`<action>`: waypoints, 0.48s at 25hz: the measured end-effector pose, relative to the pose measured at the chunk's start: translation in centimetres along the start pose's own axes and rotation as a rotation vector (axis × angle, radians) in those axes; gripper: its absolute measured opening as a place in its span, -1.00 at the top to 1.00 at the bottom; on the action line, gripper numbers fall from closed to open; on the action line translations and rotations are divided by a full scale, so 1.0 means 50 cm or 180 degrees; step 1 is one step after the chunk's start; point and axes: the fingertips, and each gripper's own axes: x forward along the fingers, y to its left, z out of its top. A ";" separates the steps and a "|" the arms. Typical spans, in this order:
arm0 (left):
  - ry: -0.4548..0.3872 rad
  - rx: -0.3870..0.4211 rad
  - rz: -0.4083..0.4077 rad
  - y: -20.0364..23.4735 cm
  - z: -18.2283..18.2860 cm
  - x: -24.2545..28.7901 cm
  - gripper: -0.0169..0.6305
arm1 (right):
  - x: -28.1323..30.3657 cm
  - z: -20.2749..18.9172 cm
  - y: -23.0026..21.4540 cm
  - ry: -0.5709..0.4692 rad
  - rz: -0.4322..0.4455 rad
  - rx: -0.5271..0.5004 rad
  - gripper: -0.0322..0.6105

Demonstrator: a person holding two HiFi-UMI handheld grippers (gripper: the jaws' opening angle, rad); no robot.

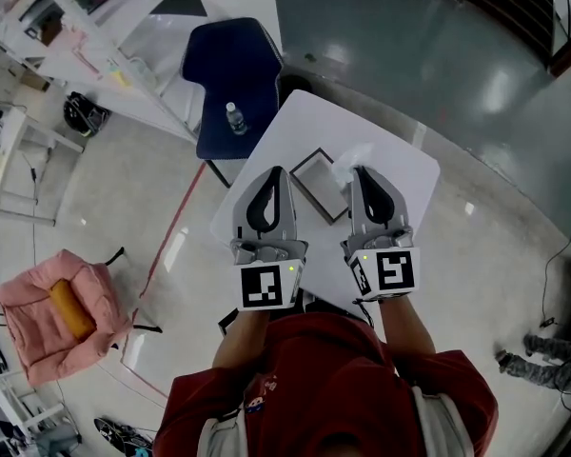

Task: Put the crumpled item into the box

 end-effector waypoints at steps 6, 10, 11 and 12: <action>0.0057 -0.0091 -0.0054 0.042 -0.030 0.038 0.94 | 0.053 -0.034 0.002 0.0142 -0.0069 -0.0046 0.89; 0.0060 -0.0113 -0.0119 0.061 -0.047 0.062 0.94 | 0.084 -0.062 0.000 0.0253 -0.0121 -0.0048 0.89; 0.0058 -0.0112 -0.0139 0.064 -0.051 0.067 0.94 | 0.090 -0.069 0.000 0.0281 -0.0134 -0.0048 0.89; 0.0058 -0.0116 -0.0156 0.068 -0.055 0.072 0.94 | 0.097 -0.076 0.000 0.0309 -0.0141 -0.0046 0.89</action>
